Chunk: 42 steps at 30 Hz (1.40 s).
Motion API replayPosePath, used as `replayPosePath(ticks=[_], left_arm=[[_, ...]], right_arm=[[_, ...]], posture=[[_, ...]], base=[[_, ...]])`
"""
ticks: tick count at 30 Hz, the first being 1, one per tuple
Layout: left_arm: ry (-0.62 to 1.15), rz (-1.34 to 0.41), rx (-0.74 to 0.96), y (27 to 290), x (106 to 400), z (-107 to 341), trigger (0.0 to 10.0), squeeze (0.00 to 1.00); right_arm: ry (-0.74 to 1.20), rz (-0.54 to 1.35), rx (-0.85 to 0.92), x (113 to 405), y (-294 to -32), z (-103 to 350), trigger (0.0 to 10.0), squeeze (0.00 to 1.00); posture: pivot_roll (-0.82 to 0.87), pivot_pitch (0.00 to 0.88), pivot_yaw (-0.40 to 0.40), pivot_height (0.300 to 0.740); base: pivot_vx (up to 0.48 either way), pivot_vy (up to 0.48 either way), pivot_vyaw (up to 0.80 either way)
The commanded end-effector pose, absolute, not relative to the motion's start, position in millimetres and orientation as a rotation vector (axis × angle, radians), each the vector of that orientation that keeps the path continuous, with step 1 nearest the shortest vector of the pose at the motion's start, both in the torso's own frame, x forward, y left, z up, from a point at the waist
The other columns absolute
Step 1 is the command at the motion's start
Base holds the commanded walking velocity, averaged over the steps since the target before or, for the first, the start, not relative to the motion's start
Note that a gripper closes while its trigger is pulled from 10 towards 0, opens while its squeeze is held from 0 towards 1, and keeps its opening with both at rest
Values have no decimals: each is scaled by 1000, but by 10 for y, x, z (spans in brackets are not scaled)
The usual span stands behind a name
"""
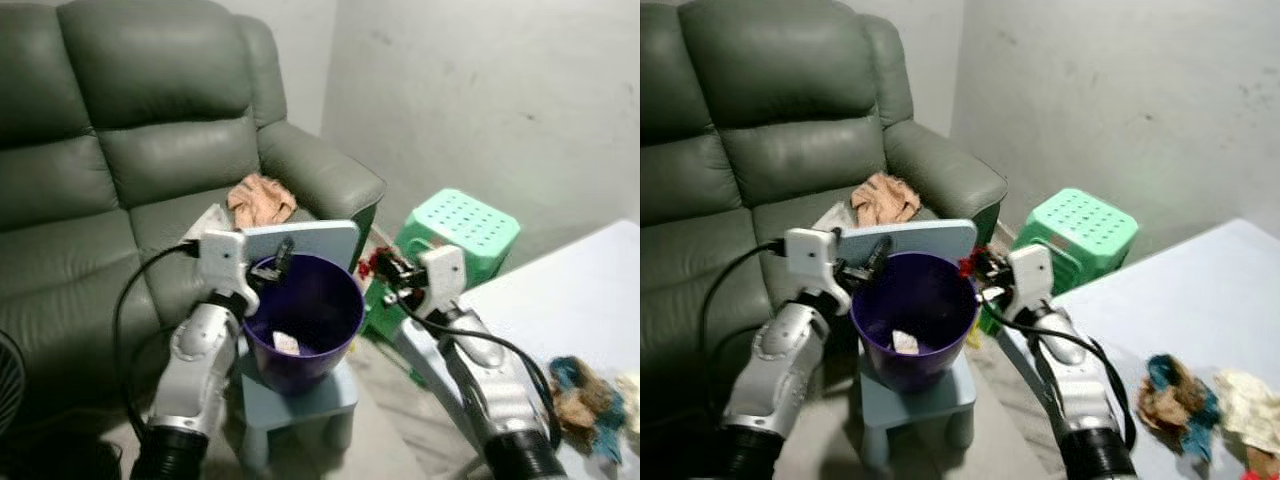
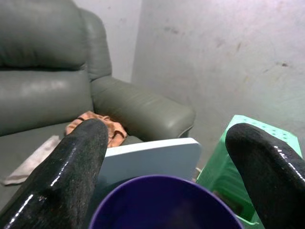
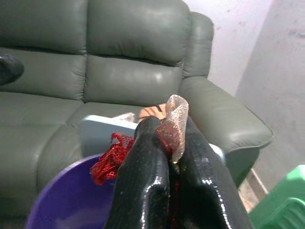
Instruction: Picking trash to rubbish bin
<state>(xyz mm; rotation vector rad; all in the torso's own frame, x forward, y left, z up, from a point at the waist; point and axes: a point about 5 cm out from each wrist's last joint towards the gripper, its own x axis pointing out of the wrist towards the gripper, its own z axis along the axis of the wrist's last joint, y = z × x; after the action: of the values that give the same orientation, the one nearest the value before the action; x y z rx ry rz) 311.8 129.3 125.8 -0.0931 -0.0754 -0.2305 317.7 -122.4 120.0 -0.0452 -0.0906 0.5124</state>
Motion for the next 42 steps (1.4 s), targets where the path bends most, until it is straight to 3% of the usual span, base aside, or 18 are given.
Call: replayPosePath(ticks=[1, 18, 26, 42], left_arm=[[-99, -286, -95, 1119, 3086, 1304, 10000, 0], [-91, -463, -114, 760, 2684, 1231, 10000, 0], [-94, -425, -133, 804, 2551, 1229, 10000, 0], [-66, -422, -155, 794, 2352, 1244, 10000, 0]], right_arm=[[-67, 490, -80, 3175, -1351, 1152, 10000, 0], [-14, 563, -197, 3449, -1289, 1171, 10000, 0], [10, 590, -198, 3537, -1209, 1169, 10000, 0], [47, 721, -229, 3606, -773, 1147, 10000, 0]], posture=[[63, 0, -123, 740], [91, 17, -165, 740], [132, 59, -204, 740], [170, 120, -226, 740]], base=[[0, 0, 0], [0, 0, 0], [0, 0, 0], [0, 0, 0]])
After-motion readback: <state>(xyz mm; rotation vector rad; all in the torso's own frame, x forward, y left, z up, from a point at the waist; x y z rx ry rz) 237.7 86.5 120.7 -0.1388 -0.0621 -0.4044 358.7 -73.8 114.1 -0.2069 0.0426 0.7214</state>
